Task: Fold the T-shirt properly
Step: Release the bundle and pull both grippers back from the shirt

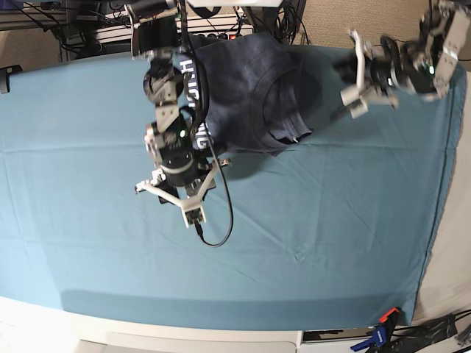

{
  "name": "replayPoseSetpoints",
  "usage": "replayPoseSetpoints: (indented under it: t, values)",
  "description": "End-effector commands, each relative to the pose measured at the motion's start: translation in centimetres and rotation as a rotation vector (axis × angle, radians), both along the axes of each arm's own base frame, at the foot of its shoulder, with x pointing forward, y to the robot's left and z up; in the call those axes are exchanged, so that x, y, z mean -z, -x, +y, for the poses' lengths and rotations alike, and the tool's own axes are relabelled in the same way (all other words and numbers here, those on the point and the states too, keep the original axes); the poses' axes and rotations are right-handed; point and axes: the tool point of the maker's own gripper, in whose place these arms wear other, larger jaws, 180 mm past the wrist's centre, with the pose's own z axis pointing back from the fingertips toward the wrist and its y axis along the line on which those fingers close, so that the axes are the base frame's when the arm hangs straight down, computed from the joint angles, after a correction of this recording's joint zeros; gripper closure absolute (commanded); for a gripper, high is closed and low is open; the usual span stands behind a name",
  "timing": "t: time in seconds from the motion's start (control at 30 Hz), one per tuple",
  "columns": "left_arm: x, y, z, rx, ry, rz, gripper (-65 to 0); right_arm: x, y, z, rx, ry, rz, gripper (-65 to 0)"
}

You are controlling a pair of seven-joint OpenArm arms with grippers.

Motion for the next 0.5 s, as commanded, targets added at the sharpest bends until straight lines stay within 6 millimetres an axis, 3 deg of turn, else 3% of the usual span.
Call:
replayPoseSetpoints:
  t: [0.0, 0.1, 0.2, 0.37, 0.47]
  values:
    - [-0.6, 0.9, -0.8, 0.017, 0.032, 0.002, -16.6, -1.3, -1.4, 0.1, -0.004, -0.021, -0.041, -23.5]
    - [-0.9, 3.5, -2.8, 0.037, 0.097, 0.023, -9.9, -0.1, -2.5, 0.1, -0.044, -0.049, 0.01, -23.4]
    - [-1.3, 4.3, -4.5, 0.036, 0.15, 0.02, -4.9, 0.5, -3.4, 0.5, -0.111, -0.061, 0.046, -20.6]
    - [-2.3, 2.6, -7.0, -0.002, 0.243, -0.049, 0.0, 0.9, -4.0, 1.1, -0.187, -0.093, 0.081, -1.5]
    - [-2.6, 0.9, -7.5, -0.015, 0.246, -0.115, 0.0, 1.3, -3.6, 1.2, -0.214, -0.091, 0.096, 0.0]
